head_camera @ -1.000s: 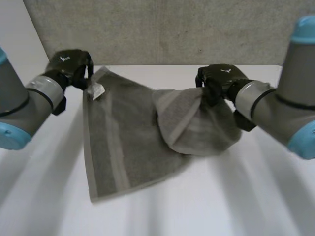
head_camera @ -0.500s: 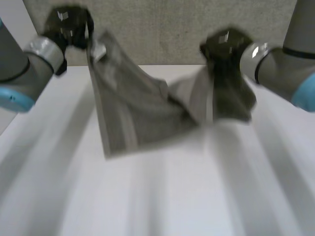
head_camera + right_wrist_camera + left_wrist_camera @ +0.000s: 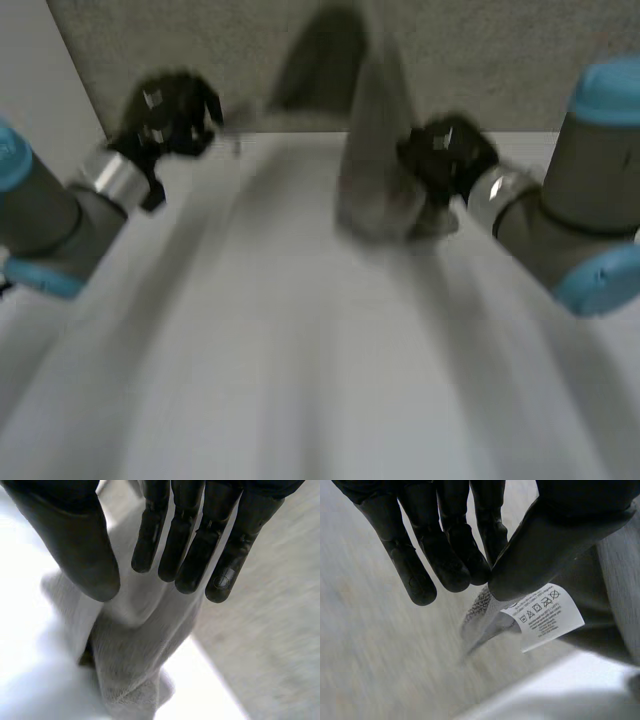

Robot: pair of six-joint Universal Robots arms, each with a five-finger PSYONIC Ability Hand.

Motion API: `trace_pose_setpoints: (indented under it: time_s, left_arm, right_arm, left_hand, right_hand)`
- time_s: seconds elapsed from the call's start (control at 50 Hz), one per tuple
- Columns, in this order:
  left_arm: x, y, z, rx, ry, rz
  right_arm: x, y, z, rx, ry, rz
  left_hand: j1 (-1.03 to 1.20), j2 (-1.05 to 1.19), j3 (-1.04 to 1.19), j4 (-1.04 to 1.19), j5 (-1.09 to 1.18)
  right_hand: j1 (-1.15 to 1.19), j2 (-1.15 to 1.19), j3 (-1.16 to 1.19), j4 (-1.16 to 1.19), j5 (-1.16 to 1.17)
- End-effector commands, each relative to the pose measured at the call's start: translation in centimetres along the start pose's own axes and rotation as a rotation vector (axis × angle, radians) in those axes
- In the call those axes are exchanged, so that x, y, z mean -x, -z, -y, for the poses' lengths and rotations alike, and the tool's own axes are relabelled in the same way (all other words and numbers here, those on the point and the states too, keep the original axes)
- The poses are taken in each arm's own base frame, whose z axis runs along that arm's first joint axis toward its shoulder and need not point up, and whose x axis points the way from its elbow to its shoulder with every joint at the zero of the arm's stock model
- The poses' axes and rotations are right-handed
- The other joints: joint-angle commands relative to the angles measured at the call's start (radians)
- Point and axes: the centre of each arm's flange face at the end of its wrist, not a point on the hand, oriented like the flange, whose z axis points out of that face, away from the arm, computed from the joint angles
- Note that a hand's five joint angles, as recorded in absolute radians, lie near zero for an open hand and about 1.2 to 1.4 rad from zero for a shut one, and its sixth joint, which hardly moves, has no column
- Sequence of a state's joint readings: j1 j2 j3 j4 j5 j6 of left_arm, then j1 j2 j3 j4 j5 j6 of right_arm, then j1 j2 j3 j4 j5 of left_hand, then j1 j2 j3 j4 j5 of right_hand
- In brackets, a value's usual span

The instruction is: Fold the towel.

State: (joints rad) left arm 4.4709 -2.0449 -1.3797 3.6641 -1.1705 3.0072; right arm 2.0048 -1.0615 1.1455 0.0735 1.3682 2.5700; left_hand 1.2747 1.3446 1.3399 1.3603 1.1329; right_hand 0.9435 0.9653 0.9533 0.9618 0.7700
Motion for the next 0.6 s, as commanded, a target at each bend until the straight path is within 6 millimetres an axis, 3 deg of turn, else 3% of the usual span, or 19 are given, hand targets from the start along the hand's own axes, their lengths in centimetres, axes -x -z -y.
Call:
trace_pose_setpoints:
  time_s: [0.02,0.14,0.24,0.34,0.38,0.48,0.6]
  left_arm:
    - [-1.4,4.5,-6.9,0.217,-0.031,-0.062]
    - [-1.2,6.0,-8.2,0.275,-0.143,-0.067]
    - [-0.5,6.2,-8.1,0.279,-0.168,-0.052]
    - [0.6,6.1,-6.4,0.255,-0.179,-0.015]
    - [0.8,6.1,-6.1,0.252,-0.180,-0.008]
    - [1.0,6.2,-5.5,0.249,-0.183,0.001]
    - [1.3,6.4,-3.8,0.240,-0.191,0.019]
  right_arm:
    - [4.5,2.3,-6.8,0.177,0.113,0.147]
    - [4.9,3.3,-9.2,0.253,0.150,0.177]
    - [4.6,3.6,-9.2,0.262,0.146,0.170]
    - [3.9,3.8,-8.4,0.253,0.114,0.131]
    - [3.6,3.8,-8.2,0.262,0.060,0.099]
    - [2.1,3.2,-7.5,0.276,-0.268,-0.035]
    - [1.6,2.8,-7.0,0.255,-0.482,-0.072]
  left_hand:
    - [0.122,0.052,0.056,0.036,0.089]
    - [0.122,0.052,0.056,0.036,0.089]
    - [0.122,0.052,0.056,0.036,0.089]
    - [0.122,0.052,0.056,0.036,0.089]
    - [0.122,0.052,0.056,0.036,0.089]
    - [0.122,0.052,0.056,0.036,0.089]
    - [0.122,0.052,0.056,0.036,0.089]
  right_hand:
    - [-0.004,-0.026,-0.014,-0.023,-0.005]
    - [0.005,-0.017,-0.005,-0.014,0.004]
    - [0.005,-0.017,-0.005,-0.014,0.004]
    - [-0.028,-0.049,-0.037,-0.046,-0.029]
    - [-0.072,-0.094,-0.081,-0.090,-0.073]
    - [-0.520,-0.542,-0.530,-0.538,-0.521]
    - [-0.609,-0.631,-0.619,-0.627,-0.610]
